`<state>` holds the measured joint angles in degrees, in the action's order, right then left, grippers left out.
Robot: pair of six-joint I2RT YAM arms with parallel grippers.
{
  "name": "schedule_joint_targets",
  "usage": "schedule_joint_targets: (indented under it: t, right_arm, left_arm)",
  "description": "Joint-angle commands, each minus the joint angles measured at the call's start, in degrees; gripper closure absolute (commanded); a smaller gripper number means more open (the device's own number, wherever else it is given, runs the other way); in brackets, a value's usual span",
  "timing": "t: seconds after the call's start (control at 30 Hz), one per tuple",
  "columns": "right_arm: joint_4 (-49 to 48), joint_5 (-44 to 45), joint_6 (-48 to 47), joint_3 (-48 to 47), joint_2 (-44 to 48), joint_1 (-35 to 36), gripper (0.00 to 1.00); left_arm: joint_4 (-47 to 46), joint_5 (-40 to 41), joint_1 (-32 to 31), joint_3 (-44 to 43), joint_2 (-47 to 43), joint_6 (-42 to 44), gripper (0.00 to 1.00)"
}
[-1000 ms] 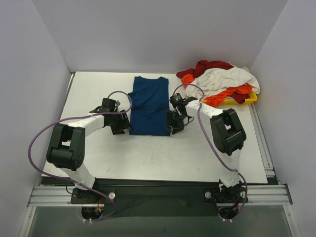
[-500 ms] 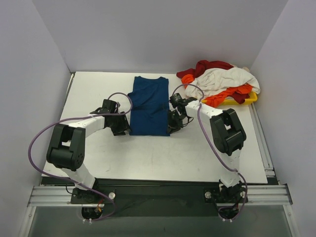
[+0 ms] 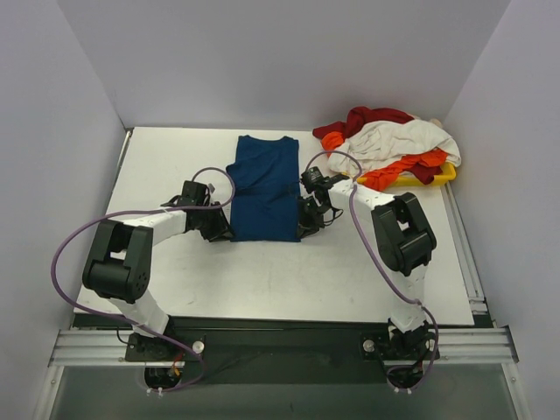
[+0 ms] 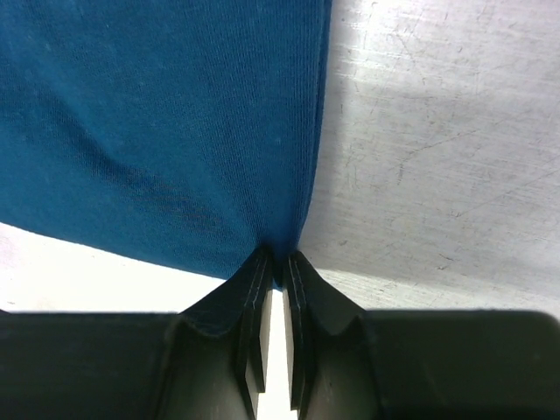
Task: Fold and stack the t-shirts
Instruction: Grab one side of the 2/3 rectangular tshirt with both arms
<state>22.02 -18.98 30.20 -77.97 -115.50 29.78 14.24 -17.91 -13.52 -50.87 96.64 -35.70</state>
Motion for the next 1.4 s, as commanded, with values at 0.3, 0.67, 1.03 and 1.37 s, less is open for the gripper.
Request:
schedule_joint_targets:
  t: [0.3,0.67,1.03,1.37]
  right_arm:
    - [1.18,0.26,1.09,2.38,3.97,0.63,1.00]
    - [1.18,0.44,2.32,7.57,8.89,0.81,1.00]
    - [3.03,0.35,3.11,11.00,15.21,2.65,1.00]
    - [9.70,1.84,5.13,14.34,25.05,7.57,1.00]
  left_arm:
    - [-0.80,1.47,-0.54,1.92,0.23,0.63,1.00]
    - [2.19,3.59,-0.98,3.23,-4.88,1.69,1.00]
    - [11.40,3.85,-3.09,2.53,-13.75,2.57,1.00]
    - [23.37,3.23,-5.02,2.79,-24.82,2.13,1.00]
